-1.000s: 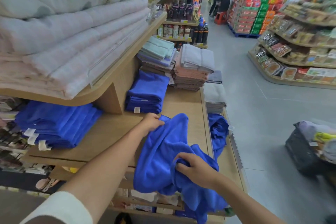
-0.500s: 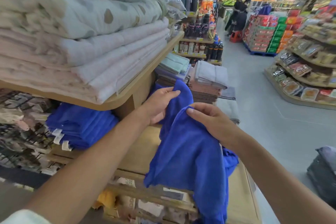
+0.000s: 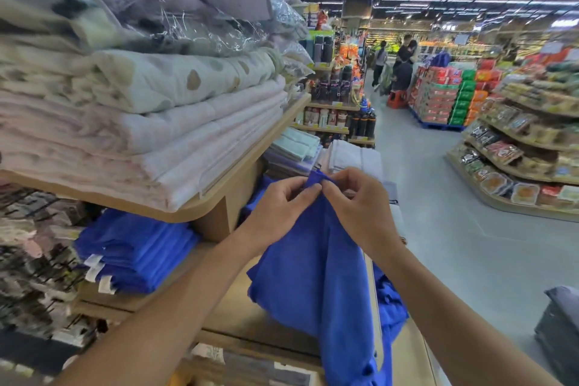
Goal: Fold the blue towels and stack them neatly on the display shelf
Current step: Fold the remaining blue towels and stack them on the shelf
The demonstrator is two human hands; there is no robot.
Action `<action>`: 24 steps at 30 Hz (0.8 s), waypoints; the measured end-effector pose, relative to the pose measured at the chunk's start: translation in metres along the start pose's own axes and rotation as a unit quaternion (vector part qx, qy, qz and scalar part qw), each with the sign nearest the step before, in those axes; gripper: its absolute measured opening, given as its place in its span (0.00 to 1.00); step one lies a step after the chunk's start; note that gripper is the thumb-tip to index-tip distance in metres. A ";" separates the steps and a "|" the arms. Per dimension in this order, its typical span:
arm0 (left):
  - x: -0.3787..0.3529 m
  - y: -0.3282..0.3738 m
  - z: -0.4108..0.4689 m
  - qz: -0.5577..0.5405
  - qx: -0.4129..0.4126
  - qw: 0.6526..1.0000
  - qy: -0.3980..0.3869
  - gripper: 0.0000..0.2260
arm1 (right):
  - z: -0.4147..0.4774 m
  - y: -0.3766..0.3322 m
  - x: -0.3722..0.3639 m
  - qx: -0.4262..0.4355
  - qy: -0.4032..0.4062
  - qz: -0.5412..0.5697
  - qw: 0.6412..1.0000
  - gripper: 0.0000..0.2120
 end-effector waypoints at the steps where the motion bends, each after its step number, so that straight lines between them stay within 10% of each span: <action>1: 0.001 0.002 0.002 0.012 -0.006 1.000 0.025 0.11 | 0.001 -0.001 0.001 0.003 0.001 0.000 1.000 0.07; 12: 0.020 0.032 0.025 0.034 -0.035 0.999 0.003 0.05 | 0.026 -0.017 0.009 -0.082 -0.207 0.193 0.956 0.06; 24: 0.052 0.114 0.051 0.213 -0.165 0.962 0.049 0.07 | 0.055 -0.057 0.017 -0.049 -0.245 0.128 0.960 0.19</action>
Point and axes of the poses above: each hand's wrist, its own z-axis towards the middle knuckle, its own x-axis out of the back of the hand, y = z × x, the point moved 4 cm from there along z, towards the middle knuckle, and after that the axes turned 15 degrees about z, right-handed, at the moved point
